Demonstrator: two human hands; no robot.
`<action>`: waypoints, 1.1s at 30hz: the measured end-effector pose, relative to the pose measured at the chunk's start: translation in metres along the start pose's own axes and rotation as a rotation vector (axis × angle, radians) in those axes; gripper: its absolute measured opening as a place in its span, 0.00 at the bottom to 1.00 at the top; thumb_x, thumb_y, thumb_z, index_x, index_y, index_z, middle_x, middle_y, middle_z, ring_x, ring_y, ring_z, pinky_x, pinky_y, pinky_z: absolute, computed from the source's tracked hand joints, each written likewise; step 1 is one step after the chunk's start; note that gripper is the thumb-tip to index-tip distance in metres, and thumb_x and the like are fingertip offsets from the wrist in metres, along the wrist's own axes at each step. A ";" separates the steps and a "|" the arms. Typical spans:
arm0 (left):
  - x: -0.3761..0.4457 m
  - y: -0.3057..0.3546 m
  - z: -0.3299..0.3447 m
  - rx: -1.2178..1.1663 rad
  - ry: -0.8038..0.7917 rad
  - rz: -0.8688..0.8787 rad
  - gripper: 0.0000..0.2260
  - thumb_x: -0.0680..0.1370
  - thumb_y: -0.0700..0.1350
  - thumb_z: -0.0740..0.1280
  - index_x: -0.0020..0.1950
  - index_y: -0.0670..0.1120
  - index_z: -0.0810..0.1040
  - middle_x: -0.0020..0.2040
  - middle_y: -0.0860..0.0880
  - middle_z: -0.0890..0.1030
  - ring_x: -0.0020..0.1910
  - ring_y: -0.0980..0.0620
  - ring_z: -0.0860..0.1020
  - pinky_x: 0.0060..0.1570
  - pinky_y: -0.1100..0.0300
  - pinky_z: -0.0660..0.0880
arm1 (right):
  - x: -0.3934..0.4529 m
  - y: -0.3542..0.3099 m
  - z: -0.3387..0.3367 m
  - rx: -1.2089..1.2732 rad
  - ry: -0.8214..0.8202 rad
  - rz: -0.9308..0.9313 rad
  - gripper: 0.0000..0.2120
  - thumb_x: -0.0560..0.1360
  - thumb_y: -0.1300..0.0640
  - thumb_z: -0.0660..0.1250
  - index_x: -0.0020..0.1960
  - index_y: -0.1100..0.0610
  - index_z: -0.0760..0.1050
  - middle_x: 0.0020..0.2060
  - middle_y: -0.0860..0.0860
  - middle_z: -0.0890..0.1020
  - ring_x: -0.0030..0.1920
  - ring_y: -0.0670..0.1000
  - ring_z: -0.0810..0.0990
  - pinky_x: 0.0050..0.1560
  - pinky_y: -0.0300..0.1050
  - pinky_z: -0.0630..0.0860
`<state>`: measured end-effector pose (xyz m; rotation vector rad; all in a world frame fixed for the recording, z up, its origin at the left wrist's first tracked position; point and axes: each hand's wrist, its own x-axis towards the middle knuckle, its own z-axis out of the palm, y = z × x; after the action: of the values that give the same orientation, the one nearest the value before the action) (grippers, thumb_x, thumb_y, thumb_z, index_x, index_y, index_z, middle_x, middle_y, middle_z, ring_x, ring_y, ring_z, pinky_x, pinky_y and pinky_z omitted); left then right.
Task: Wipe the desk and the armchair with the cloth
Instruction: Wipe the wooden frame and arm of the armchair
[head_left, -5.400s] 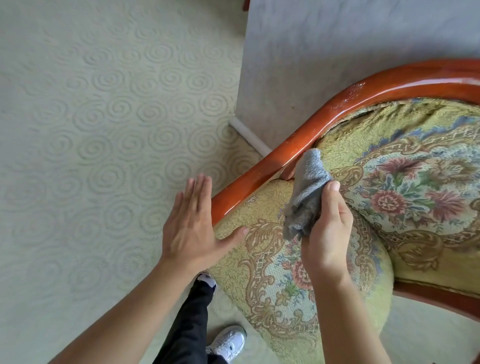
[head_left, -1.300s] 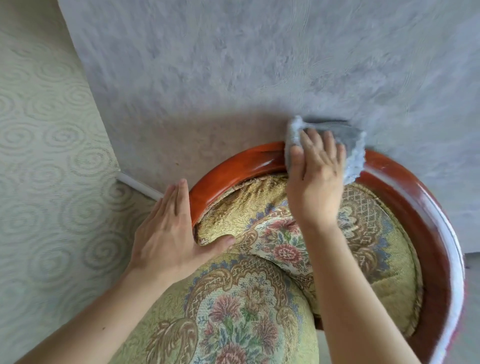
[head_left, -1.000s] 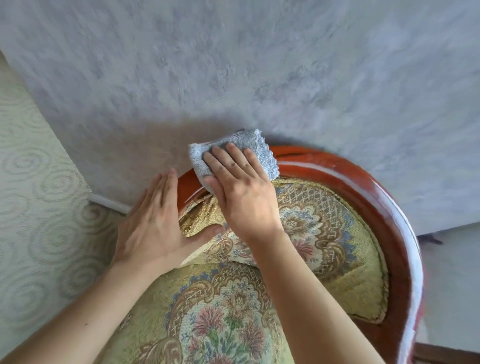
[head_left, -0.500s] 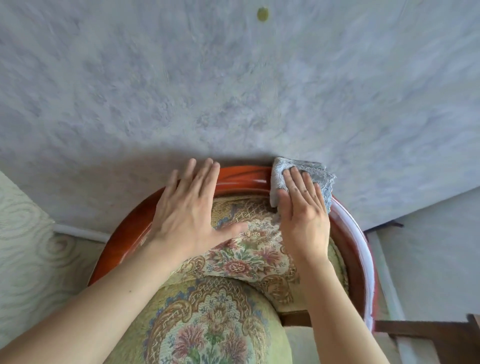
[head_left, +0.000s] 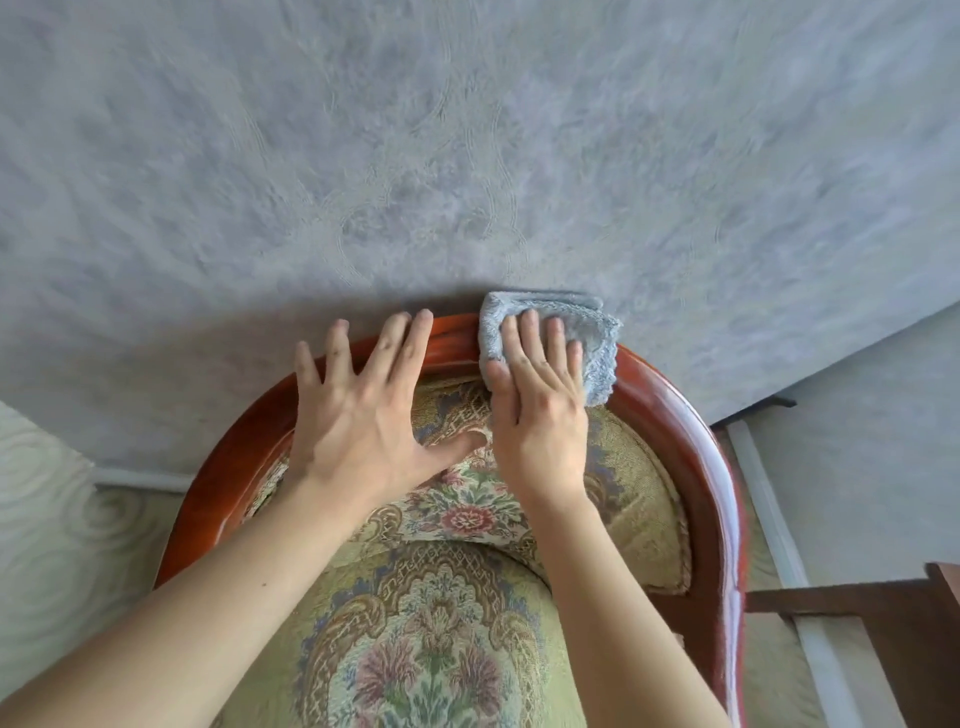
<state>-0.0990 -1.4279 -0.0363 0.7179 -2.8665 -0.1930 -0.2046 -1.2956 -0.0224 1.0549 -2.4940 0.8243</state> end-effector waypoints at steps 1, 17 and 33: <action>0.000 -0.001 0.002 0.010 0.011 0.009 0.54 0.67 0.83 0.44 0.84 0.50 0.49 0.81 0.49 0.63 0.73 0.31 0.64 0.69 0.30 0.62 | 0.001 0.003 -0.002 -0.007 -0.019 -0.050 0.21 0.84 0.52 0.56 0.73 0.59 0.71 0.74 0.55 0.69 0.78 0.57 0.59 0.79 0.54 0.52; 0.002 0.005 0.006 0.022 0.065 -0.047 0.53 0.67 0.84 0.47 0.83 0.49 0.55 0.79 0.47 0.65 0.67 0.30 0.67 0.65 0.31 0.64 | -0.053 0.100 -0.069 -0.189 0.130 0.581 0.22 0.85 0.49 0.51 0.78 0.54 0.63 0.78 0.49 0.62 0.79 0.47 0.54 0.79 0.46 0.47; 0.001 0.007 0.012 0.039 0.106 -0.060 0.53 0.68 0.83 0.49 0.82 0.49 0.53 0.79 0.46 0.65 0.68 0.31 0.65 0.64 0.29 0.64 | -0.039 0.088 -0.056 -0.097 0.103 0.416 0.22 0.85 0.49 0.52 0.77 0.53 0.63 0.78 0.47 0.61 0.79 0.46 0.52 0.79 0.44 0.46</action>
<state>-0.1055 -1.4216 -0.0469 0.7968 -2.7574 -0.1044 -0.2393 -1.1902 -0.0313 0.4517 -2.6704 0.8301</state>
